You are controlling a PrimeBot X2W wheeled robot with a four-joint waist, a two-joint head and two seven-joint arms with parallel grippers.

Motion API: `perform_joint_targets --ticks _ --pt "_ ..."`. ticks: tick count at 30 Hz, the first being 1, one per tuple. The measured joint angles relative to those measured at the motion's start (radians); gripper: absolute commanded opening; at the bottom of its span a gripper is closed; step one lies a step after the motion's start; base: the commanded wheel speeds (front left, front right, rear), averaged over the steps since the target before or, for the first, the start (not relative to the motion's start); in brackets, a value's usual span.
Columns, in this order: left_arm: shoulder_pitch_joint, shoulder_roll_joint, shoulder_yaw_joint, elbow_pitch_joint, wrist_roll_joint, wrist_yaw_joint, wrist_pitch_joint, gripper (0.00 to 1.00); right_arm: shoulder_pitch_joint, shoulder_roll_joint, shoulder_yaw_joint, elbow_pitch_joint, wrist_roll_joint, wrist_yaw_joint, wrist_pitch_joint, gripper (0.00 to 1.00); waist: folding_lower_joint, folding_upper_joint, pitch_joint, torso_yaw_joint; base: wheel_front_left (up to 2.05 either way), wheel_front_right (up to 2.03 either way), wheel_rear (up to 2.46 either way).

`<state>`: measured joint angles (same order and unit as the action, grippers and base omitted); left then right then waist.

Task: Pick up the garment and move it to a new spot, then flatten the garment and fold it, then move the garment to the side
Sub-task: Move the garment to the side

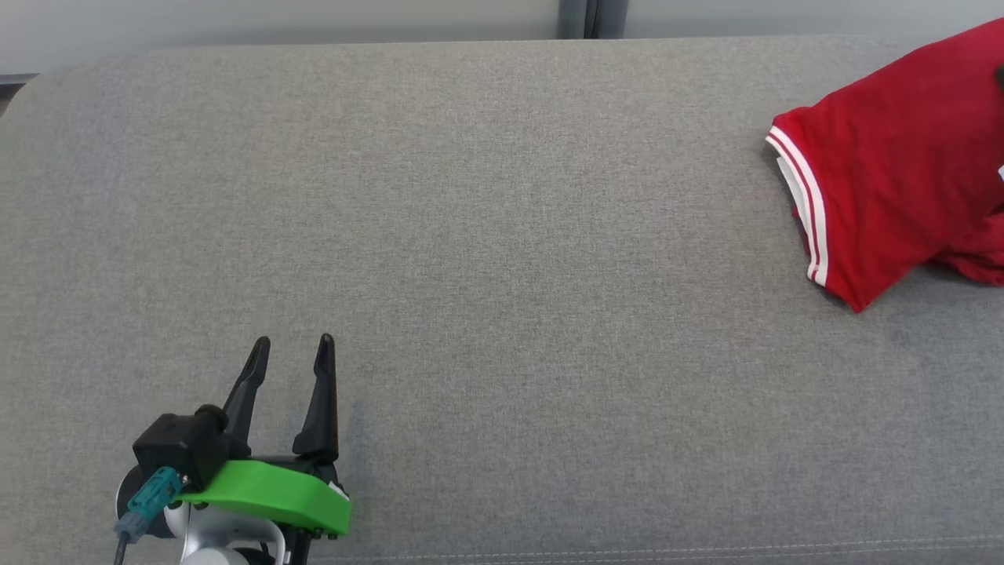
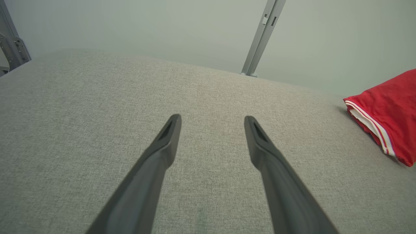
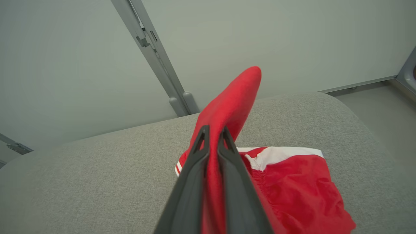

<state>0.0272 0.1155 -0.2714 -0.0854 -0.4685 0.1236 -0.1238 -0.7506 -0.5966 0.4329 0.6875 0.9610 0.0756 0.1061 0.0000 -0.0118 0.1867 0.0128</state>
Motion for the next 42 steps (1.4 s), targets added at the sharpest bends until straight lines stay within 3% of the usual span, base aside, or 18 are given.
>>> perform_joint_targets --ticks 9,18,33,34,36,42 --pt "-0.033 0.007 -0.023 -0.033 0.016 0.0 0.026 1.0 0.0 -0.07 0.034 0.054 -0.088 -0.018 -0.019 0.0 0.0 0.0 0.034 -0.024 0.0 0.0 0.0" --pt "-0.034 0.034 -0.038 -0.053 0.047 0.0 0.063 1.0 -0.001 -0.113 0.066 0.118 -0.178 -0.072 -0.053 0.0 0.0 0.0 0.055 -0.004 0.0 0.0 0.0" --pt "-0.034 0.086 -0.003 -0.127 0.077 0.0 0.111 1.0 -0.001 -0.124 0.094 0.189 -0.246 -0.134 -0.132 0.0 0.0 0.0 0.111 0.011 0.0 0.0 0.0" --pt "-0.034 0.086 -0.003 -0.13 0.077 0.0 0.113 1.0 -0.002 -0.124 0.1 0.194 -0.255 -0.139 -0.133 0.02 0.0 0.0 0.114 0.01 0.0 0.0 0.0" --pt "-0.034 0.087 0.0 -0.138 0.077 0.0 0.116 1.0 -0.002 -0.121 0.101 0.205 -0.263 -0.141 -0.144 0.26 0.0 0.0 0.12 0.008 0.0 0.0 0.0" --pt "-0.033 0.094 0.015 -0.159 0.078 0.0 0.131 1.0 -0.002 -0.095 0.1 0.236 -0.264 -0.149 -0.161 0.47 0.0 0.0 0.132 -0.005 0.0 0.0 0.0"
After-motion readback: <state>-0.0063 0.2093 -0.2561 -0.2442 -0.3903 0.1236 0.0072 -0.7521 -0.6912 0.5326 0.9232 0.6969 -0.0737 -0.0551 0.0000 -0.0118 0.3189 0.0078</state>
